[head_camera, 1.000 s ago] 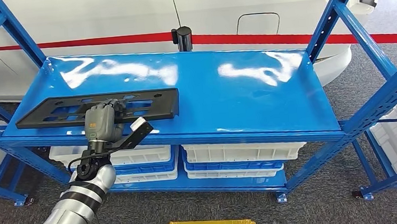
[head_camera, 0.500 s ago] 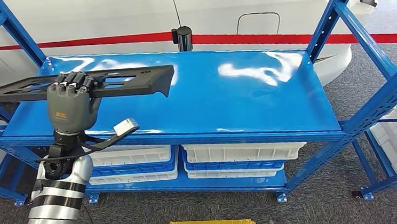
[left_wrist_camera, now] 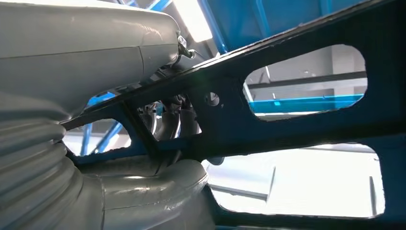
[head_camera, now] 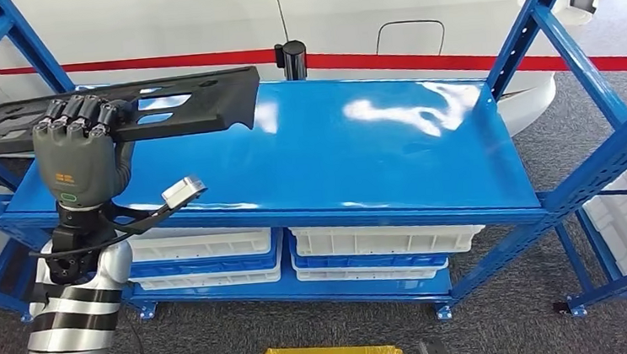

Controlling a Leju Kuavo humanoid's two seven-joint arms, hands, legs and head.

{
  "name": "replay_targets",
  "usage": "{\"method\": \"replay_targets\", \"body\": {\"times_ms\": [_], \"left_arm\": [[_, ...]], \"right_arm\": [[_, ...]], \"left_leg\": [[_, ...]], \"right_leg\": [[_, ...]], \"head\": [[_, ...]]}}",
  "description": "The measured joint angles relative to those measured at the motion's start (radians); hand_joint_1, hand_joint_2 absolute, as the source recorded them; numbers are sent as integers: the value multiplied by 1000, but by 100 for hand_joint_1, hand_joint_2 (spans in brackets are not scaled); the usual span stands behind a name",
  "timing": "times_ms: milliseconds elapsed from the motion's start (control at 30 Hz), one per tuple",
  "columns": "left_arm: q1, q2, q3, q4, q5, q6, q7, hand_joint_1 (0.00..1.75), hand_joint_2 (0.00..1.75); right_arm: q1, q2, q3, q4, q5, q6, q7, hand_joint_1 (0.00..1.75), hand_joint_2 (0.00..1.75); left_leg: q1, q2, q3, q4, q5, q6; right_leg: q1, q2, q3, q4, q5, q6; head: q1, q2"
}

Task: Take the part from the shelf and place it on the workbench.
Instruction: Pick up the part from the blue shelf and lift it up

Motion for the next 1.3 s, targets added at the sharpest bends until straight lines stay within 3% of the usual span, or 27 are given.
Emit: {"method": "replay_targets", "body": {"times_ms": [67,100,133,200,267,367,433,467,533,600,633,667,733,800,900,933,1000,1067,1100,1133,1167,1233,1300], "left_arm": [[4,4,-4,-3,-2,0,10,175,175],[6,6,-6,-4,-2,0,13,175,175],[8,8,-8,-5,-2,0,16,175,175],[11,12,-12,-10,-2,0,19,175,175],[11,18,-13,-16,-1,0,22,175,175],[11,29,-16,-24,0,0,24,175,175],[11,37,-18,-26,2,0,24,175,175],[11,41,-19,-26,3,0,24,175,175],[11,46,-20,-27,4,0,24,175,175],[14,50,-22,-27,6,0,24,175,175],[15,51,-22,-27,6,0,24,175,175],[15,52,-23,-27,6,0,24,175,175],[15,53,-23,-31,6,0,24,175,175],[17,57,-23,-42,7,0,25,175,175],[23,65,-20,-56,11,0,21,175,175],[25,66,-18,-62,13,0,18,175,175],[30,67,-11,-75,17,0,8,175,175],[38,67,-1,-87,19,0,-3,175,175],[44,68,5,-92,19,0,-7,175,175],[51,68,9,-96,18,0,-11,175,175],[57,68,12,-100,18,0,-14,175,175],[64,68,17,-108,17,0,-16,175,175],[66,68,24,-118,17,0,-19,175,175]], "right_arm": [[-1,0,0,0,0,-1,2,0,0],[-1,0,0,0,0,-2,2,0,0],[-2,-1,0,0,0,-2,3,0,0],[-3,-2,0,-2,1,-3,3,0,0],[-7,-2,0,-4,1,-4,3,0,0],[-9,-2,-1,-6,1,-5,4,0,0],[-12,-3,-1,-7,1,-6,4,0,0],[-13,-3,-2,-8,1,-6,4,0,0],[-15,-3,-2,-10,1,-6,4,0,0],[-15,-3,-2,-11,1,-6,4,0,0],[-15,-3,-2,-11,1,-6,4,0,0],[-15,-3,-2,-11,1,-6,4,0,0],[-15,-3,-2,-12,1,-7,4,0,0],[-15,-3,-2,-14,3,-8,4,0,0],[-11,-3,-2,-14,8,-13,4,0,0],[-8,-3,-2,-14,10,-15,4,0,0],[-5,-2,-2,-15,17,-17,4,0,0],[-4,1,-1,-16,24,-18,4,0,0],[-3,2,-1,-16,27,-18,4,0,0],[-3,3,-1,-17,30,-18,4,0,0],[-3,4,-1,-17,32,-18,4,0,0],[-4,3,-1,-20,34,-18,5,0,0],[-7,1,-1,-24,35,-20,5,0,0]], "left_leg": [[1,0,-7,0,5,0],[2,0,-10,0,7,-2],[3,0,-12,0,9,-5],[7,-2,-15,1,14,-14],[5,-4,-23,5,19,-27],[1,-7,-36,9,33,-49],[5,-5,-49,26,16,-60],[7,-3,-63,59,-14,-64],[9,0,-107,181,-101,-70],[10,1,-134,290,-154,-73],[10,1,-123,297,-151,-72],[11,1,-92,264,-131,-70],[11,1,6,130,-90,-66],[5,-2,63,37,-79,-58],[-4,-3,57,19,-67,-38],[-4,-2,50,17,-57,-29],[-2,1,27,13,-34,-12],[-6,1,-3,14,-11,-3],[-7,1,-18,14,0,-2],[-9,1,-32,15,10,-2],[-10,0,-45,15,20,-2],[-13,0,-67,15,40,-6],[-14,0,-80,14,58,-14]], "right_leg": [[-3,0,-66,138,-46,2],[-5,0,-83,170,-49,8],[-7,0,-80,160,-33,18],[-16,-1,-23,35,28,41],[-19,4,34,-82,72,47],[-16,11,34,-106,84,24],[-19,8,22,-106,95,4],[-20,7,15,-107,102,-6],[-16,6,-2,-107,114,-24],[-10,3,-18,-106,125,-32],[-7,1,-26,-106,131,-32],[-6,1,-32,-105,137,-31],[-4,0,-42,-105,148,-23],[-2,0,-48,-105,160,-11],[-3,-1,-56,-107,176,10],[-4,-1,-65,-99,168,13],[-3,-1,-98,-28,105,7],[-2,-1,-141,109,23,0],[-2,-1,-150,163,1,2],[-2,-1,-143,186,-4,8],[-1,-1,-116,168,6,14],[4,-1,-15,37,35,16],[12,-3,74,-91,41,4]], "head": [[3,0],[3,0],[3,0],[4,0],[6,0],[2,0],[0,0],[-3,0],[-10,0],[-11,0],[-11,0],[-12,0],[-12,0],[-11,0],[-13,0],[-13,0],[-9,0],[-5,0],[-5,0],[-5,0],[-5,0],[-5,0],[-7,0]]}}
